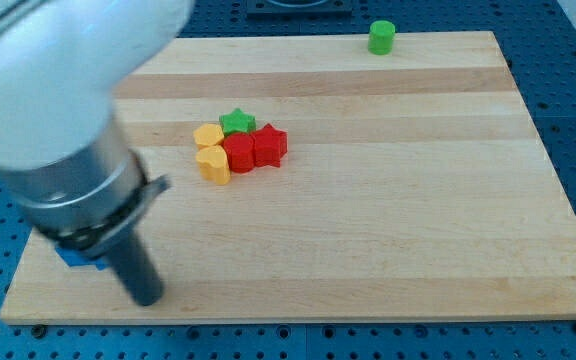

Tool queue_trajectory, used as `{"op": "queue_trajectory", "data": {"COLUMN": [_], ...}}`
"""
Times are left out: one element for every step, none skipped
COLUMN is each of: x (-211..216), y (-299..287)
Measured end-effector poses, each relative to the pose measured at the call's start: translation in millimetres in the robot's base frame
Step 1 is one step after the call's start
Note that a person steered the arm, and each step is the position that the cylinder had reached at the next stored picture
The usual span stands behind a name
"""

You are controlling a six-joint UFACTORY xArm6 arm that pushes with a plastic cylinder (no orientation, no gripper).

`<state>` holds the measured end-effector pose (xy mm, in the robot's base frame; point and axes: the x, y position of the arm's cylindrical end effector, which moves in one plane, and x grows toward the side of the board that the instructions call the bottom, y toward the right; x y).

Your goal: Place the blue triangle below the red blocks

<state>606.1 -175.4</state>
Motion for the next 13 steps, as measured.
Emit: {"op": "queue_trajectory", "data": {"x": [-1,-15,-24,-25,-34,-41,-48,-63,-74,-74,-73,-75,-86], "y": [-111,-127,-115,-91,-73,-40,-16,1,19,49,73,92,105]}}
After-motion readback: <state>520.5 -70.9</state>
